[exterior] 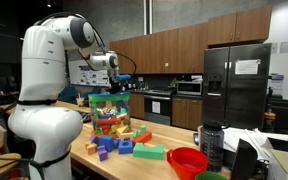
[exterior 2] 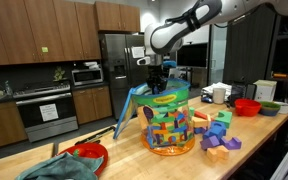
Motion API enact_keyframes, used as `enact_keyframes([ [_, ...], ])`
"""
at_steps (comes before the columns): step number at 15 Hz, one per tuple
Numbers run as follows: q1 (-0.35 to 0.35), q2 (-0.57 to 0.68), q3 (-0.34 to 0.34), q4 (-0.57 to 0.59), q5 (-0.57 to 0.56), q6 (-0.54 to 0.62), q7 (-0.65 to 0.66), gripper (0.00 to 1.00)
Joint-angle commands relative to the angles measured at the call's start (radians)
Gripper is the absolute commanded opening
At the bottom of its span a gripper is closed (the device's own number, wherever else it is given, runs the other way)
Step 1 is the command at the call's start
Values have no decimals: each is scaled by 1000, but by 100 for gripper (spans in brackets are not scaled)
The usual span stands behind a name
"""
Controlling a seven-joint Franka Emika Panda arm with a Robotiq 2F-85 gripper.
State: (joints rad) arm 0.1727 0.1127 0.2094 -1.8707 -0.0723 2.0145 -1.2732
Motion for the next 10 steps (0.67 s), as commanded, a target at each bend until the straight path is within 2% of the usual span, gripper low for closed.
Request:
enact_keyframes([
  [1,-11,0,-18,128,-50,-104,-23,14],
  [3,-15,9,-25,189,-73,-138,-33,2],
  [4,-15,14,-29,217,-87,-152,-38,0],
  [10,-17,28,-38,290,-123,-196,-31,0],
])
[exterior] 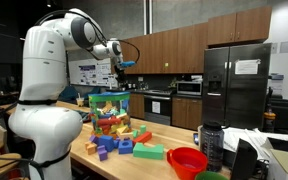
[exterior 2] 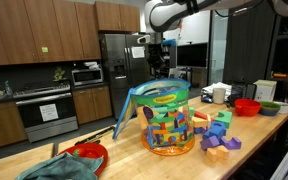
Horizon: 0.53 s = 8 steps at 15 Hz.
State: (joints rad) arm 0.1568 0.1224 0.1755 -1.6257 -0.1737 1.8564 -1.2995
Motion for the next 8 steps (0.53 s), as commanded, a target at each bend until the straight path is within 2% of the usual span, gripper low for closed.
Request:
enact_keyframes([
  [1,0,20,-4,50,-20,-48,1,0],
  [2,0,20,-3,49,-15,-60,8,0],
  [3,1,18,-2,45,-3,-77,13,25],
  [5,0,17,2,33,20,-106,16,31],
  [6,1,14,2,24,6,-74,9,13],
  [8,2,18,3,24,8,-89,11,25],
])
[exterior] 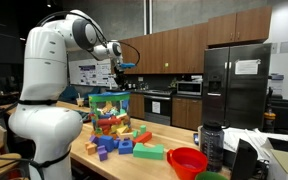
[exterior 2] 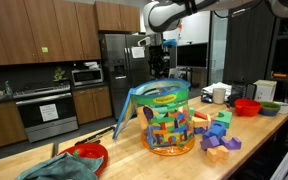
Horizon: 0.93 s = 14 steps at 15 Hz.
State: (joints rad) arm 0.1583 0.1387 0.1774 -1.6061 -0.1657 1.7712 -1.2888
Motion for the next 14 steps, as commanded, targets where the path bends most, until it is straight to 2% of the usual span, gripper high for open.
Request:
enact_keyframes([
  [1,1,3,1,4,0,-5,1,30],
  [2,1,4,1,4,0,-6,2,56],
  [3,1,6,1,7,-3,-9,0,56],
  [5,1,8,1,9,-6,-11,-2,64],
  [10,6,-6,7,-16,9,-87,9,97],
  [11,8,-6,9,-16,13,-114,7,100],
  [14,14,-2,13,-15,13,-175,15,100],
])
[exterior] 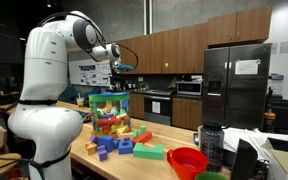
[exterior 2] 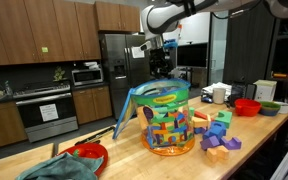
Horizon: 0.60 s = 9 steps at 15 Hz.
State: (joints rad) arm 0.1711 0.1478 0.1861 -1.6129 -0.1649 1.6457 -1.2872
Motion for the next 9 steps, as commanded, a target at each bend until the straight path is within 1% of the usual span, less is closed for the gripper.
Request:
enact_keyframes([
  [1,4,-8,5,-5,7,-68,28,100],
  [3,11,0,8,-6,-2,-87,77,100],
  [5,24,15,11,-9,-33,-74,148,100],
  [7,50,44,18,6,-58,-74,287,100],
  [9,88,88,32,38,-70,-93,458,100],
])
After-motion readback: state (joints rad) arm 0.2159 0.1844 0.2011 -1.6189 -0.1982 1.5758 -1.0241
